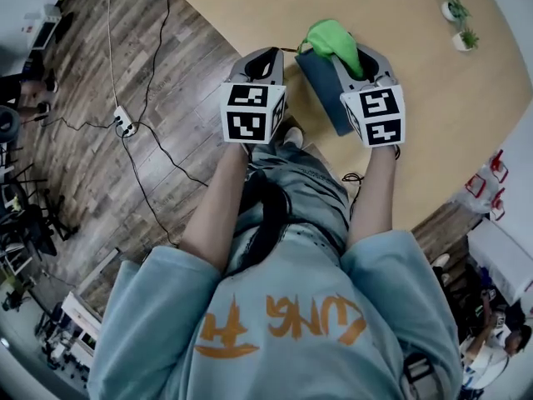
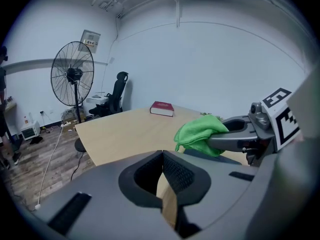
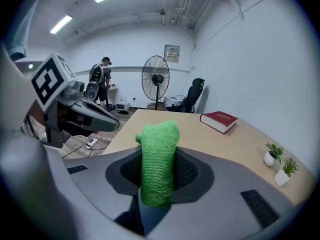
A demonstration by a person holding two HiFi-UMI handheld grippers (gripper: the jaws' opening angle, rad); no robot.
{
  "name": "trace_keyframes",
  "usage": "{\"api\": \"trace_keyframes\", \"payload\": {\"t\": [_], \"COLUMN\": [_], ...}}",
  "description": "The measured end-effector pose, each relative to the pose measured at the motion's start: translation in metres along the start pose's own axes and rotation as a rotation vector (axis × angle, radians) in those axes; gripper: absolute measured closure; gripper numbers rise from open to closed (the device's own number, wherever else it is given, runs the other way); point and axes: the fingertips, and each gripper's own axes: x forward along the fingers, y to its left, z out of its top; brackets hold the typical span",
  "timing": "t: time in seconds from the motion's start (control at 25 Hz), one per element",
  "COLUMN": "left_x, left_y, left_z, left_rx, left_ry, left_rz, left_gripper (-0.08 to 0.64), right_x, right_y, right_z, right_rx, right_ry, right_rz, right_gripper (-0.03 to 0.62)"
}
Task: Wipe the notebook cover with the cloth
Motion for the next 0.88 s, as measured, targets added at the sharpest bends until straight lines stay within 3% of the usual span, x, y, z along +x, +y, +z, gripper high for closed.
{"api": "trace_keyframes", "payload": {"t": [0.36, 0.68, 0.88], "left_x": [0.010, 0.019, 0.019], "left_y": [0.022, 0.028, 0.025], "left_z": [0.000, -0.014, -0.017], "left_rx": [-0.027, -0.032, -0.018], "left_ry": [0.027, 0.073, 0.086], "left_rz": [0.034, 0.036, 0.023], "left_gripper": [0.541, 0.540, 0.541], "right_x": [0.044, 0.075, 0.074], "right_y": [-0.009, -0.006, -0.002], "right_z": [0.003, -0.032, -0.037], "right_rx": [0.036, 0.043, 0.058], "right_ry": [0.053, 0.174, 0.188], "right_rz": [-0.008, -0.015, -0.017], "right_gripper": [0.483, 0.483, 0.483]}}
